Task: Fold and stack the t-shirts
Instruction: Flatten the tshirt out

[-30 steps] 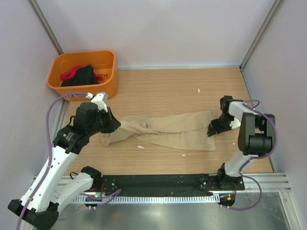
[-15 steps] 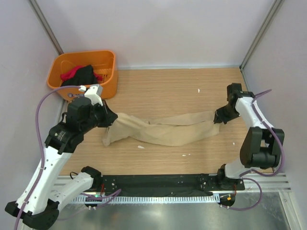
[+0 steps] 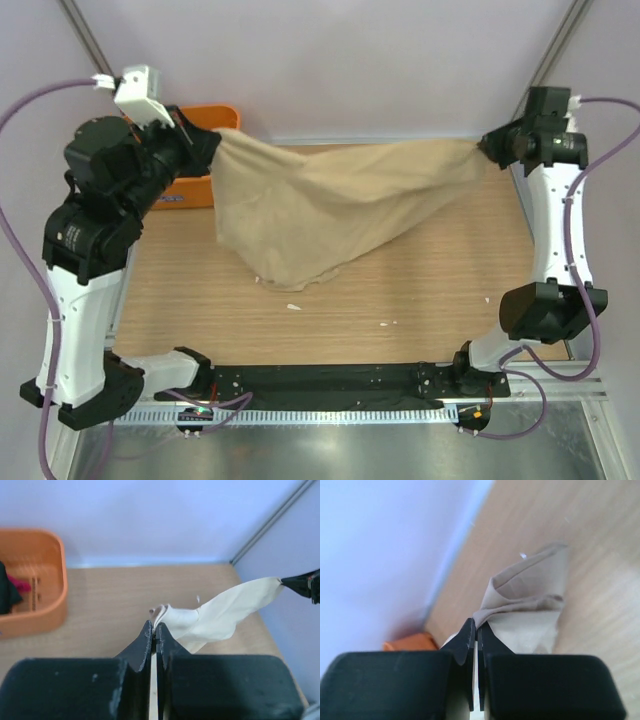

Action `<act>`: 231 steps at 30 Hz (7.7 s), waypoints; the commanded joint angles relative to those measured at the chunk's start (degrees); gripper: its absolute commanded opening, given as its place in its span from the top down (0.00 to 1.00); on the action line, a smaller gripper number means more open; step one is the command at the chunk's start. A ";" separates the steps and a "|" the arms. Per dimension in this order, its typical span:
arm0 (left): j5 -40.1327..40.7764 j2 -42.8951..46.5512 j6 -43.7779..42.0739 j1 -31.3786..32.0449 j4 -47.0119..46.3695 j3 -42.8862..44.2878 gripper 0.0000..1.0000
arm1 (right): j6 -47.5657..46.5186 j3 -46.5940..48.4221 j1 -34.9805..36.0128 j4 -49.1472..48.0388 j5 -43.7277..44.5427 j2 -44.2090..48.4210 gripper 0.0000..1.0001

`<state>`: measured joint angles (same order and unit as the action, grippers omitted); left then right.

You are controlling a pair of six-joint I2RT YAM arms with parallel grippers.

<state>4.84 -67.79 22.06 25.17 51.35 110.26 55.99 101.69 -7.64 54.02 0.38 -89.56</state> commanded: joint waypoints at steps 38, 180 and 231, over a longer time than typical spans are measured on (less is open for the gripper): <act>-4.49 0.81 -16.18 4.63 -21.47 22.02 1.00 | -5.45 9.14 -4.31 -13.96 -16.64 22.22 0.99; -21.89 -58.34 -16.35 -5.31 -55.67 0.41 1.00 | -22.06 -4.67 -12.58 -49.81 -7.24 -37.09 0.99; -8.27 -26.43 -0.71 2.08 -27.10 -36.43 1.00 | -21.80 -20.12 -17.50 -28.35 -1.17 -20.66 0.99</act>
<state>-3.68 -93.49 20.75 27.16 21.74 71.42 34.17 83.66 -24.88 27.79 -3.03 -116.62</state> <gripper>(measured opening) 0.010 0.042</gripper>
